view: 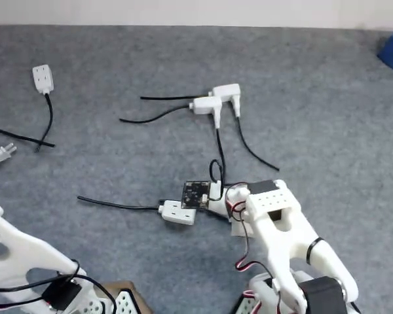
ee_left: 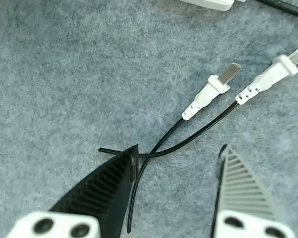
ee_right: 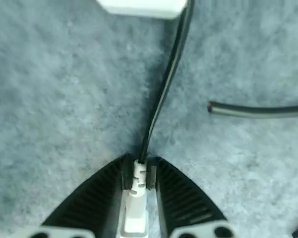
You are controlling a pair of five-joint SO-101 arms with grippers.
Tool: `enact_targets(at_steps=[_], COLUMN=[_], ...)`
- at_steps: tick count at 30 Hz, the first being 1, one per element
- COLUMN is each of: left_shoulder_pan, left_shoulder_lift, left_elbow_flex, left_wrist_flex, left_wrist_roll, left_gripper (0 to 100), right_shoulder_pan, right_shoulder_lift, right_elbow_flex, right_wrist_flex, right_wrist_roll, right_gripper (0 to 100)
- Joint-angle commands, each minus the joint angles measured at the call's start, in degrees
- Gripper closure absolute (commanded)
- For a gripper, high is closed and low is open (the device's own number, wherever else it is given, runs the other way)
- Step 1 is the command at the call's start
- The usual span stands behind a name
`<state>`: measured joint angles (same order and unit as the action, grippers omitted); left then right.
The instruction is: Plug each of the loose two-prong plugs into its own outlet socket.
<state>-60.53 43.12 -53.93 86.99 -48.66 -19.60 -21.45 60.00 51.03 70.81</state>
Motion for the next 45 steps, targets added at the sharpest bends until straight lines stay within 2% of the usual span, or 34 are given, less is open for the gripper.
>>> enact_targets(at_steps=[1,5,10,15,25,33,37,45], left_shoulder_pan=[-0.5,-0.5,-0.6,-0.4,-0.7,-0.5,-0.2,-0.2], left_shoulder_lift=[-0.4,-0.4,-0.4,-0.4,-0.4,-0.4,-0.4,-0.4], left_elbow_flex=[-1.5,-1.5,-1.5,-1.5,-1.5,-1.4,0.0,0.0], left_wrist_flex=[-0.4,-0.4,-0.4,-0.4,-0.4,-0.4,-0.4,-0.7], left_wrist_roll=[-0.4,-0.4,-0.5,-0.5,-0.5,-0.5,-0.5,-0.5], left_gripper=[74,74,74,74,74,74,74,74], right_shoulder_pan=[2.0,2.2,1.9,1.9,2.6,7.7,7.6,7.5], right_shoulder_lift=[-0.8,-1.2,-1.2,-0.8,-1.0,-1.2,-1.2,-0.7], right_elbow_flex=[-0.5,-0.6,-0.7,-1.9,-2.1,-4.5,-8.0,-8.6], right_wrist_flex=[-0.1,0.1,4.0,4.6,4.7,5.7,10.1,10.3], right_wrist_roll=[-0.1,0.1,4.7,4.7,6.7,6.8,6.5,6.8], right_gripper=[96.7,96.7,96.5,87.9,87.8,87.8,87.8,87.8])
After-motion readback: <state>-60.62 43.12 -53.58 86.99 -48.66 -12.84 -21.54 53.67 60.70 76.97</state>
